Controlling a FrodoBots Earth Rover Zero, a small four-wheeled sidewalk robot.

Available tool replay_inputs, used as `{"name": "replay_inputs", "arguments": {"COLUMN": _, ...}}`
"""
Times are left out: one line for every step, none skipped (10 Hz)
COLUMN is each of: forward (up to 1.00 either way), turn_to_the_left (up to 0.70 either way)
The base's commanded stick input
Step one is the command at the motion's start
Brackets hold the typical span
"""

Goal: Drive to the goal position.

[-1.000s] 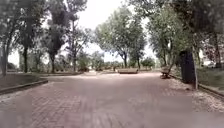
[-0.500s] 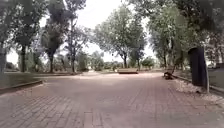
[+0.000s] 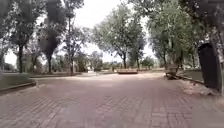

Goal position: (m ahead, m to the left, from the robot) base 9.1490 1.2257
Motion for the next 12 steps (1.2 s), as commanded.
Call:
{"name": "replay_inputs", "arguments": {"forward": 0.85, "turn_to_the_left": 0.34}}
{"name": "replay_inputs", "arguments": {"forward": 0.85, "turn_to_the_left": 0.34}}
{"name": "replay_inputs", "arguments": {"forward": 0.85, "turn_to_the_left": 0.34}}
{"name": "replay_inputs", "arguments": {"forward": 0.85, "turn_to_the_left": 0.34}}
{"name": "replay_inputs", "arguments": {"forward": 0.85, "turn_to_the_left": 0.34}}
{"name": "replay_inputs", "arguments": {"forward": 0.85, "turn_to_the_left": 0.19}}
{"name": "replay_inputs", "arguments": {"forward": 0.85, "turn_to_the_left": 0.04}}
{"name": "replay_inputs", "arguments": {"forward": 0.85, "turn_to_the_left": 0.0}}
{"name": "replay_inputs", "arguments": {"forward": 0.85, "turn_to_the_left": 0.0}}
{"name": "replay_inputs", "arguments": {"forward": 0.85, "turn_to_the_left": 0.0}}
{"name": "replay_inputs", "arguments": {"forward": 0.85, "turn_to_the_left": 0.0}}
{"name": "replay_inputs", "arguments": {"forward": 0.85, "turn_to_the_left": 0.0}}
